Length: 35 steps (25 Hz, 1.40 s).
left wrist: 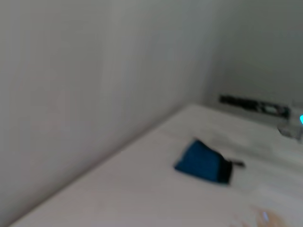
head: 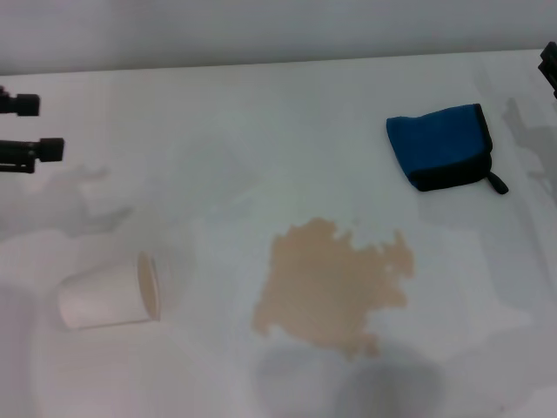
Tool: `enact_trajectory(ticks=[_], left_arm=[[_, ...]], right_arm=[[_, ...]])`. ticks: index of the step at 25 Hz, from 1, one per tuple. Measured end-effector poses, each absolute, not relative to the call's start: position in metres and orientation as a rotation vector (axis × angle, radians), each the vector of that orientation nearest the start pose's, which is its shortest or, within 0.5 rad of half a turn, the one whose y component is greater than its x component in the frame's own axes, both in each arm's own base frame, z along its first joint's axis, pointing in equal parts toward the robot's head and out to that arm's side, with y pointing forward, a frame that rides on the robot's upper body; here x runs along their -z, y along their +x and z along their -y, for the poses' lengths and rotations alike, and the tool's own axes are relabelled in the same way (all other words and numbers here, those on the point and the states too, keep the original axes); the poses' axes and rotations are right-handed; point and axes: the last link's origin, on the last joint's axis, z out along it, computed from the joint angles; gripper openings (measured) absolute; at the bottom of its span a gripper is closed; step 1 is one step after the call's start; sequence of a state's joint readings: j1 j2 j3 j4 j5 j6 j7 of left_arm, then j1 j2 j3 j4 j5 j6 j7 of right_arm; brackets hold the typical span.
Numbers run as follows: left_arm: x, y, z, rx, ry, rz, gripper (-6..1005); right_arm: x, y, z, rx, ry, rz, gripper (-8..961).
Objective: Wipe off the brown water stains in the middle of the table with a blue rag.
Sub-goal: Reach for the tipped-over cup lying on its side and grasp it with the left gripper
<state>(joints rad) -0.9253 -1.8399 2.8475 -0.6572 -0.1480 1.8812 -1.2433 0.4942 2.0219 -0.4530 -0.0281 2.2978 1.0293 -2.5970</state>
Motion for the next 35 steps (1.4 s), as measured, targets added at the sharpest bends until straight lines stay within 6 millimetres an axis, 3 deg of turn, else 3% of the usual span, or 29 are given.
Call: enact_trajectory(ticks=[2, 11, 15, 24, 35], left_arm=[[-0.115, -0.251, -0.378, 0.437, -2.809, 0.478, 860], [-0.094, -0.22, -0.391, -0.106, -3.094, 0.292, 860], [-0.087, -0.217, -0.391, -0.178, -3.125, 0.255, 861], [-0.056, -0.214, -0.386, -0.556, -3.164, 0.184, 861], [-0.025, -0.212, -0.384, -0.622, -3.182, 0.084, 860]], right_arm=[[-0.041, 0.383, -0.345, -0.747, -1.361, -0.882, 841], [-0.036, 0.372, -0.357, -0.777, -1.359, -0.894, 841], [-0.036, 0.365, -0.367, -0.781, -1.365, -0.891, 841], [-0.03, 0.363, -0.37, -0.775, -1.371, -0.914, 842], [-0.03, 0.363, -0.369, -0.788, -1.365, -0.916, 842]])
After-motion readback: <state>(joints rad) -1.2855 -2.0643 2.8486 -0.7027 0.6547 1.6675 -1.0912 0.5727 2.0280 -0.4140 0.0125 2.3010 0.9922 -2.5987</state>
